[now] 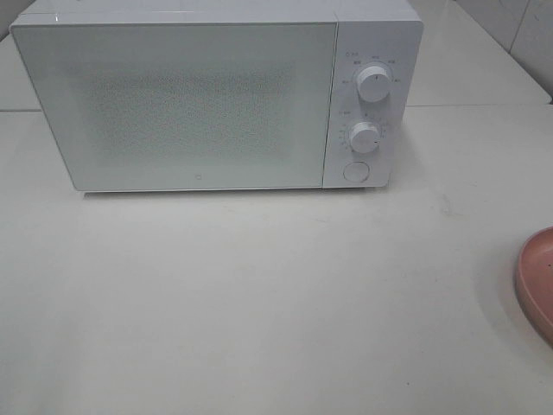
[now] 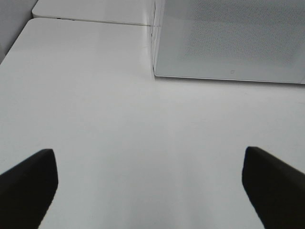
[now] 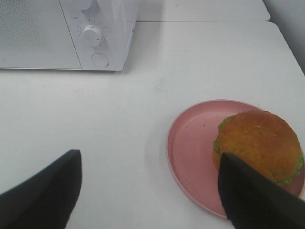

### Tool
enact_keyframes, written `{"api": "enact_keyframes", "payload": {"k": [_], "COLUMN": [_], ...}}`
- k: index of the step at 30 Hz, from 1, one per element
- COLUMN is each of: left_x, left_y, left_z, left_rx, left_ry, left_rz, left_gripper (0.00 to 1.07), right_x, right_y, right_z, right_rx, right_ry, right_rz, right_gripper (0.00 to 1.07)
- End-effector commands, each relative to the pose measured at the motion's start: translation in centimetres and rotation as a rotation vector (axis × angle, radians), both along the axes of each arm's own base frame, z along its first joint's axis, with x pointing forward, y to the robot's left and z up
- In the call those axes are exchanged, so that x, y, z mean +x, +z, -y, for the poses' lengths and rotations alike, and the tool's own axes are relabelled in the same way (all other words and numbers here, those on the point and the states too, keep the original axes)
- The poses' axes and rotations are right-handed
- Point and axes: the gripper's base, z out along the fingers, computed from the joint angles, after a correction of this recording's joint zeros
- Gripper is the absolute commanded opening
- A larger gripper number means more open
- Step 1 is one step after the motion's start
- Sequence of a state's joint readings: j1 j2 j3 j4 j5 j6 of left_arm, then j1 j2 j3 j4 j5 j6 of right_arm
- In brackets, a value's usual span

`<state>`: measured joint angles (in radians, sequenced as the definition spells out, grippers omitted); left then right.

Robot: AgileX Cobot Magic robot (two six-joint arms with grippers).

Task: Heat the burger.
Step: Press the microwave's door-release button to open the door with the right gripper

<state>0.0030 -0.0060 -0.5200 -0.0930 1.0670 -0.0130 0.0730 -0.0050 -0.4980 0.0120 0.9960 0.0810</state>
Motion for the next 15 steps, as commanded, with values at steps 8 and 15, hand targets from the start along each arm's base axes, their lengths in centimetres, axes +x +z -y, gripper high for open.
{"api": "enact_keyframes", "payload": {"k": [8,15], "left_x": [-0.25,-0.25], "left_y": [-0.13,-0.13], "left_z": [-0.05,-0.05], "left_rx": [0.005,0.005], "left_ry": [0.001,0.001], "left_rz": [0.010,0.010], "left_gripper": [0.98,0.98], "right_x": [-0.35,-0.39], "right_y": [0.01,0.24], "right_z": [0.01,0.00], "right_rx": [-0.001,0.004], "right_ry": [0.006,0.007], "right_rz": [0.028,0.042], "right_gripper": [0.76,0.76]}}
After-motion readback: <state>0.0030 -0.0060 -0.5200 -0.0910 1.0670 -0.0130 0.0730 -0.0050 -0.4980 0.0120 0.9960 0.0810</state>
